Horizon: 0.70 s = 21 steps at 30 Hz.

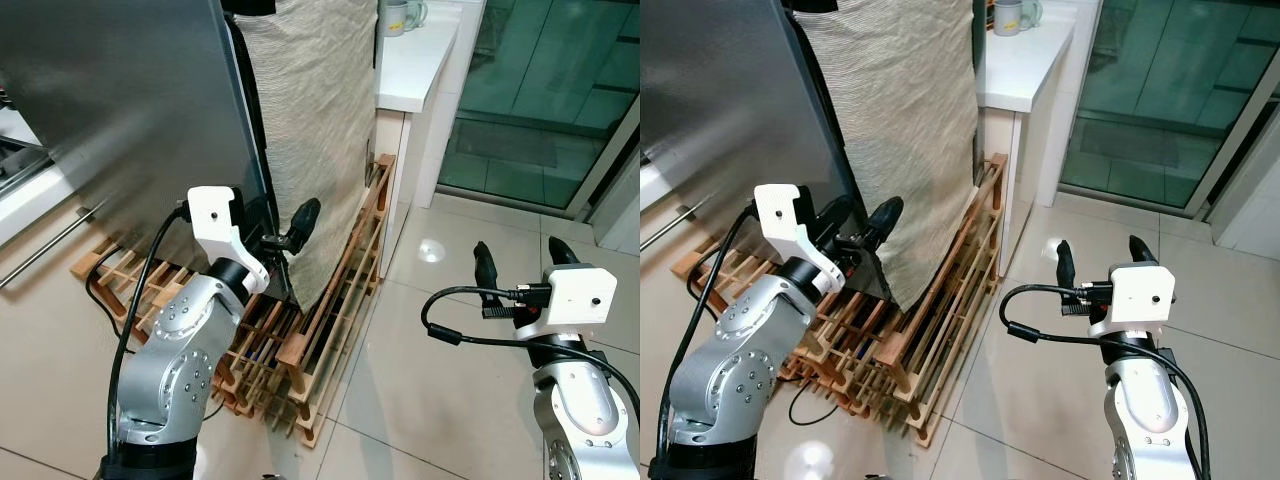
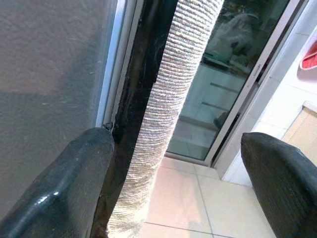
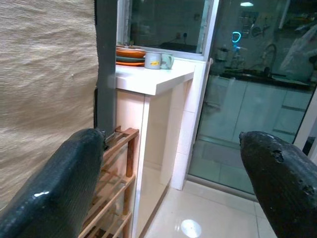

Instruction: Restocking fridge

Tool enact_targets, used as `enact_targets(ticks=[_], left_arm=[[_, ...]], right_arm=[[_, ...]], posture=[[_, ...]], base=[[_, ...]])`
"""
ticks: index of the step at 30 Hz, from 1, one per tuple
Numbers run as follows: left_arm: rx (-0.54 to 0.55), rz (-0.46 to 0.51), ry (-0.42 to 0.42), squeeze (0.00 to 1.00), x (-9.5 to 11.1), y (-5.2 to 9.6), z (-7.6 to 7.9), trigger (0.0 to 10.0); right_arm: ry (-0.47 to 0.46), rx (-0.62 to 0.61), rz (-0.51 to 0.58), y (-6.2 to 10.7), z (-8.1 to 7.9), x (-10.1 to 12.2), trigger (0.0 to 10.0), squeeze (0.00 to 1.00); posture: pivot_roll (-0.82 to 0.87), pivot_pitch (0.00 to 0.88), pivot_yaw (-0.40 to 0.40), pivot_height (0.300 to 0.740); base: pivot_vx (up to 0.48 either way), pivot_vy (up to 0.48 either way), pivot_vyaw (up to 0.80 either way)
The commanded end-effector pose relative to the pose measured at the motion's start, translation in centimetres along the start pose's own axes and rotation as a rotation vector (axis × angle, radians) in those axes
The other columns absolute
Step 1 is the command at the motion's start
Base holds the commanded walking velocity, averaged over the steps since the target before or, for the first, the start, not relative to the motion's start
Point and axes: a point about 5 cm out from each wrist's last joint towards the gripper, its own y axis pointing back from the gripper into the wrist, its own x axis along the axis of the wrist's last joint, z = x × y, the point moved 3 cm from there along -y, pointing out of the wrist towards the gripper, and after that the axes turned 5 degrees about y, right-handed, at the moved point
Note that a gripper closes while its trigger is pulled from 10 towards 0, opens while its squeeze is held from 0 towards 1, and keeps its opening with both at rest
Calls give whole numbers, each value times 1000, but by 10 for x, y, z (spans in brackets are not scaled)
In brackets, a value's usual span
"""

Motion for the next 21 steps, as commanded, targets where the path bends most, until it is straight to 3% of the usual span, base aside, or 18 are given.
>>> enact_targets(ticks=[1,6,13,16,18,20,21], left_arm=[[-7,-3,-9,0,-2,-3,2,10000],[0,2,-29,0,-4,-15,4,10000],[-40,13,7,0,-4,-46,10,10000],[-111,7,23,0,-2,-63,22,10000],[-141,-6,37,0,-5,-66,28,10000],[-257,-29,95,0,-10,-70,47,10000],[-257,-29,95,0,-10,-70,47,10000]], right_arm=[[-6,-3,15,-1,0,2,10000,0],[-8,1,19,-3,-2,2,10000,0],[-5,-5,37,-7,0,7,10000,0],[-7,-2,38,-8,0,9,10000,0],[-8,-1,35,-7,0,9,10000,0],[-13,-3,22,-5,0,6,10000,0],[-13,-3,22,-5,0,6,10000,0]], posture=[[-185,0,86,740],[-189,0,84,740],[-204,0,81,740],[-225,0,86,740],[-233,0,91,740],[-241,0,94,740],[-241,0,94,740]], base=[[0,0,0],[0,0,0],[0,0,0],[0,0,0],[0,0,0],[0,0,0],[0,0,0]])
